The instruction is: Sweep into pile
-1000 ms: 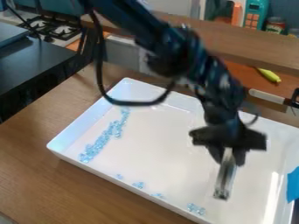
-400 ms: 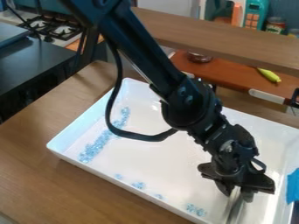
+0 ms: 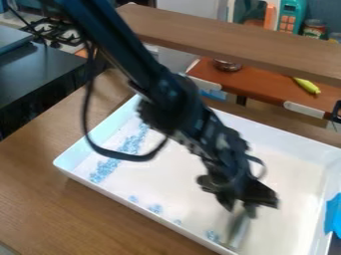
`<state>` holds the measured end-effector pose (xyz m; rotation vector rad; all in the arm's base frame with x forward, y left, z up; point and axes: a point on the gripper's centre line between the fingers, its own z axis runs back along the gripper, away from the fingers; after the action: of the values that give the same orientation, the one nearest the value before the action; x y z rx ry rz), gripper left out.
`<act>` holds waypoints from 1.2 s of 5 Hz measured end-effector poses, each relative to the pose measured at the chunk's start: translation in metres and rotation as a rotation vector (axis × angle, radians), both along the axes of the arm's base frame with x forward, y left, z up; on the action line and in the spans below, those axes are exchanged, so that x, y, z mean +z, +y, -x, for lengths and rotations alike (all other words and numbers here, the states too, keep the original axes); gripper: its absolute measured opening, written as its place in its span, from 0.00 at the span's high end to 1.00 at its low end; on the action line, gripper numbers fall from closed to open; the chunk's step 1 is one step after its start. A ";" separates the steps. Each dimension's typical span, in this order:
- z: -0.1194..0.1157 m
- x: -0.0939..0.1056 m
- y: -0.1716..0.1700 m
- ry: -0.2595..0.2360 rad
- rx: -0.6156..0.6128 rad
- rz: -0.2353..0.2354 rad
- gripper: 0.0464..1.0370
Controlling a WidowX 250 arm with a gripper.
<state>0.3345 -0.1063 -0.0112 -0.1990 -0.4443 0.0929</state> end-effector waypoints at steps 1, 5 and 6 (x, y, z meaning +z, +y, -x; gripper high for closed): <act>0.002 0.004 0.034 0.006 -0.005 -0.014 0.67; 0.005 -0.003 0.134 -0.074 -0.003 -0.175 0.67; 0.009 0.003 0.155 -0.037 0.052 -0.209 0.67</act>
<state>0.3260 0.0488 -0.0084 0.0164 -0.4927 0.0928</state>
